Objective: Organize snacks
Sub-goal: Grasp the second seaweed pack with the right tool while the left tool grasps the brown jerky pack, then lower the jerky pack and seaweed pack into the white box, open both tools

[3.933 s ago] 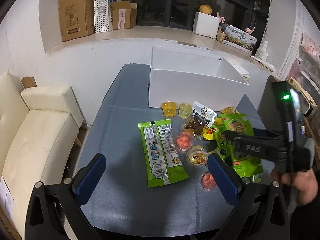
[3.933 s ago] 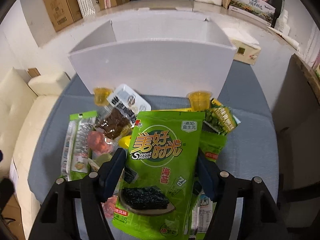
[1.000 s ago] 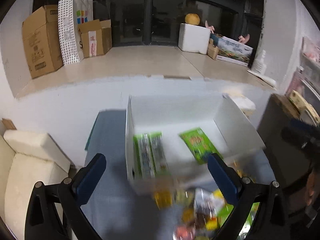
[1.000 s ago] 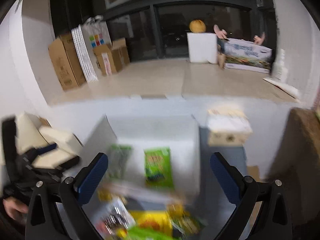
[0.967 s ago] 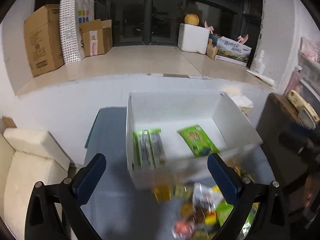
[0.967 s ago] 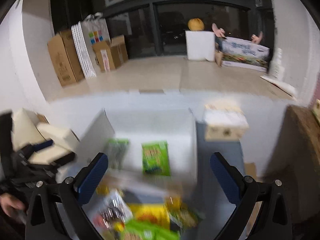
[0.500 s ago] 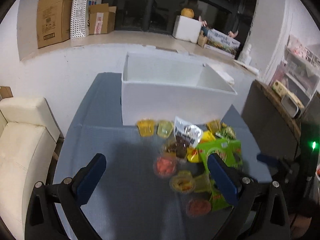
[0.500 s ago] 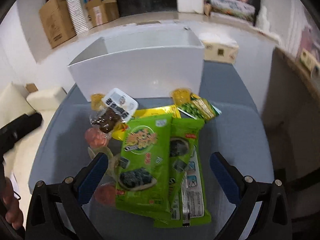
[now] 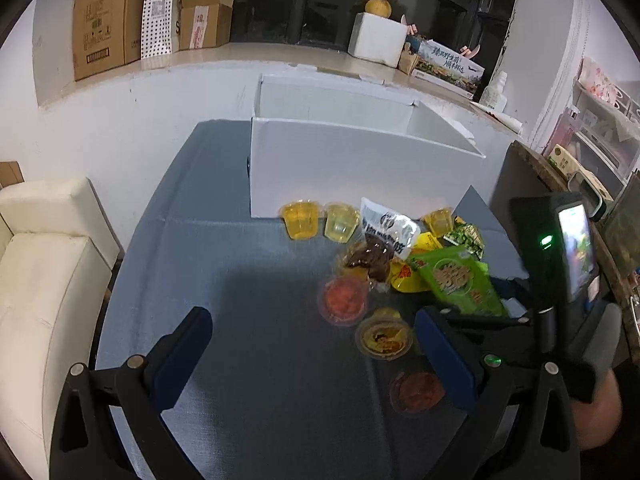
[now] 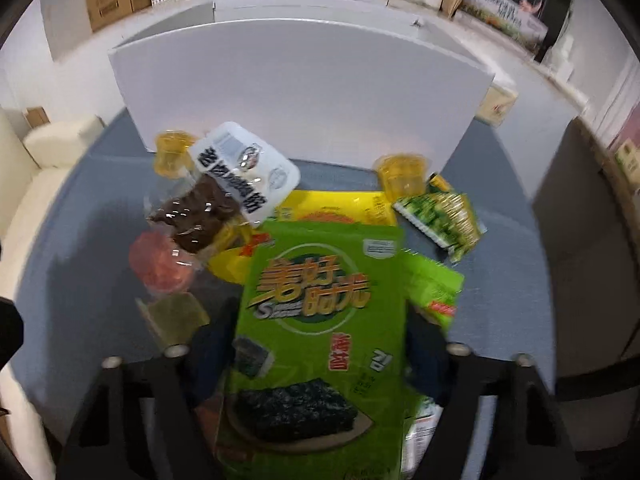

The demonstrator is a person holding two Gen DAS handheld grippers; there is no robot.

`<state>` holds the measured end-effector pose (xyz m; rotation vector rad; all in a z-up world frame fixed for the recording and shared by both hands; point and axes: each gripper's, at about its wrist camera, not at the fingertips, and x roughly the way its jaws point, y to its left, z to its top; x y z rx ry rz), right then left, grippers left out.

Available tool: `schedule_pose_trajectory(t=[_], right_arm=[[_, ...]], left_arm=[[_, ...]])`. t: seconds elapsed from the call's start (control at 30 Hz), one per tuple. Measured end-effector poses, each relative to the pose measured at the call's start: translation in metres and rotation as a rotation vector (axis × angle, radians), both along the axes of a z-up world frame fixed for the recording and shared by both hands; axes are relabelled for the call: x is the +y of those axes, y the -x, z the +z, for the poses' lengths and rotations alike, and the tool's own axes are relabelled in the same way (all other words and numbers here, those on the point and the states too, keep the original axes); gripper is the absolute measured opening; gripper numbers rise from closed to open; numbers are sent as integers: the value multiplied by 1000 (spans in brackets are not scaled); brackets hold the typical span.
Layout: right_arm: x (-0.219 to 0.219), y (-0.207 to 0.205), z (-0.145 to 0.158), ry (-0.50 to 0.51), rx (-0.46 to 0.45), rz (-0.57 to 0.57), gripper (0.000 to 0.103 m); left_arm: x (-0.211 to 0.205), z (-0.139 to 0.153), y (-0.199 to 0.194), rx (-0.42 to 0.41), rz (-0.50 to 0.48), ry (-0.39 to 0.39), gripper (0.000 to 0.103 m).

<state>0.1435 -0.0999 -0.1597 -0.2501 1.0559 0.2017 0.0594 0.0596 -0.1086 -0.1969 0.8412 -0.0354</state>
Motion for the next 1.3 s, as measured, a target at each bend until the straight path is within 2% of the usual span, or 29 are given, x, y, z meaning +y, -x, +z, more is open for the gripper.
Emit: schedule_pose_trajectory(t=[0.17, 0.33, 0.43, 0.53, 0.67, 0.77, 0.8, 0.83, 0.87, 0.9, 0.97, 1.2, 1.23, 1.27, 1.3], right_arm=[[-23, 5, 21, -92, -36, -14, 72], [-56, 16, 56, -273, -81, -12, 72], [-80, 17, 73, -337, -118, -64, 72], [-104, 24, 88, -354, -165, -105, 72], [-120, 39, 94, -369, -176, -138, 72], [-130, 41, 90, -383, -160, -162, 72], [-133, 42, 89, -385, -154, -165, 72], [-137, 38, 87, -388, -148, -165, 72], [-138, 38, 85, -391, -143, -165, 72], [-139, 37, 84, -395, -139, -163, 72], [-139, 35, 82, -399, -135, -160, 72], [-131, 34, 80, -403, -133, -128, 72], [-130, 34, 80, -403, -132, -124, 72], [-129, 33, 80, -402, -131, -121, 72], [-127, 31, 80, -398, -131, -114, 72]], left_arm=[[-4, -4, -4, 7, -26, 14, 103], [-17, -7, -22, 0, -114, 6, 103], [-30, -13, -49, 9, -154, -51, 103], [-46, -24, -77, 33, -175, -132, 103], [-59, -40, -107, 91, -226, -97, 103], [-58, -50, -119, 119, -214, -84, 102], [-56, -52, -120, 127, -207, -75, 86], [-53, -53, -122, 135, -200, -39, 79], [-49, -52, -122, 137, -197, -13, 57], [-48, -52, -123, 146, -188, -26, 48], [-49, -52, -121, 146, -189, -54, 48], [-44, -41, -104, 103, -197, -3, 48], [-43, -35, -100, 83, -199, 6, 46], [-43, -29, -97, 63, -200, 12, 24], [-43, -22, -96, 48, -198, 18, 24]])
